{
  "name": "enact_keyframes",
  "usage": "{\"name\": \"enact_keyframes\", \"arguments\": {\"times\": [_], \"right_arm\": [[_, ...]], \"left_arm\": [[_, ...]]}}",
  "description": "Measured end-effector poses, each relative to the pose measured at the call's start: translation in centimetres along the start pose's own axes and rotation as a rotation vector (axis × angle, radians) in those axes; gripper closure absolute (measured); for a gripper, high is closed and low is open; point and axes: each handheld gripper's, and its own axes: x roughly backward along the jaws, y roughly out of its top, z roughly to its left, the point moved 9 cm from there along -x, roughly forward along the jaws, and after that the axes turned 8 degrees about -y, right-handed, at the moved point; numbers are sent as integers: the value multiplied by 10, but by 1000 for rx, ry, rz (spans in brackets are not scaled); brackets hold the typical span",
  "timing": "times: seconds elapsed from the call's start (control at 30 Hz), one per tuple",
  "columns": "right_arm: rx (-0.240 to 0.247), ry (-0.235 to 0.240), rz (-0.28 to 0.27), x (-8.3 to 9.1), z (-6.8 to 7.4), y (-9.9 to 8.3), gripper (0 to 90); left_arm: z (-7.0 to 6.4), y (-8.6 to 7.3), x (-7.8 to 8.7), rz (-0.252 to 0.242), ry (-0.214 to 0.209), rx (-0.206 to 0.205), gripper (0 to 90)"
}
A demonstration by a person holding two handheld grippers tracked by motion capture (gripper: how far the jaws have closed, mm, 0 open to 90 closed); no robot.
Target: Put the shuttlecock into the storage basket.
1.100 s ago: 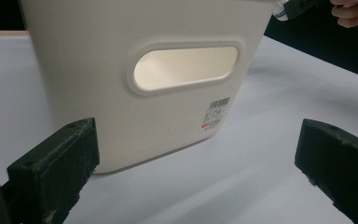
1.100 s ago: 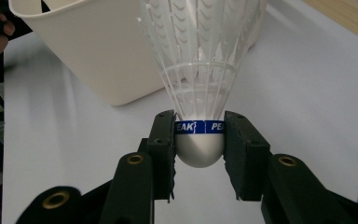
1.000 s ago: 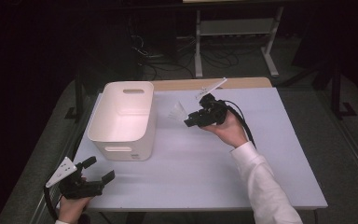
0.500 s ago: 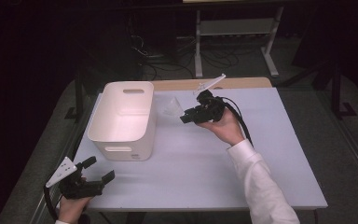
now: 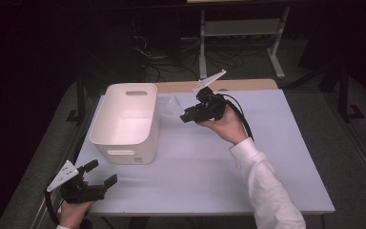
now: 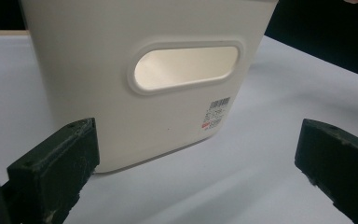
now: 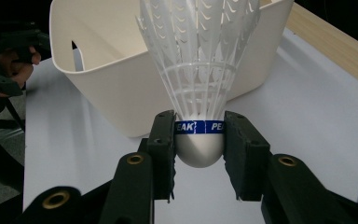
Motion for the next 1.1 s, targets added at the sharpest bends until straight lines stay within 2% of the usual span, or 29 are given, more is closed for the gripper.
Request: {"name": "enact_keyframes", "arguments": {"times": [0.17, 0.23, 0.33, 0.37, 0.87, 0.9, 0.97, 1.1], "right_arm": [[8, 12, 1, -1, 5, 7, 638], [37, 7, -7, -2, 4, 9, 637], [34, 7, -10, -2, 6, 14, 637], [51, 6, -12, -2, 5, 16, 637], [79, 22, -24, -5, 19, 34, 638], [70, 23, -23, -5, 21, 35, 637], [92, 28, -25, -7, 21, 36, 638], [89, 37, -20, -10, 26, 39, 637]], "left_arm": [[0, 0, 1, 9, 2, -2, 0], [0, 0, 1, 9, 1, 0, 0], [0, 0, 0, 1, -1, -3, 0], [0, 0, 0, 2, 0, 0, 0], [0, 0, 0, 3, -1, 1, 0], [0, 0, 0, 2, -2, 2, 0], [0, 0, 0, 0, -2, 3, 0], [-1, 0, 0, -5, -3, 8, 0]]}}
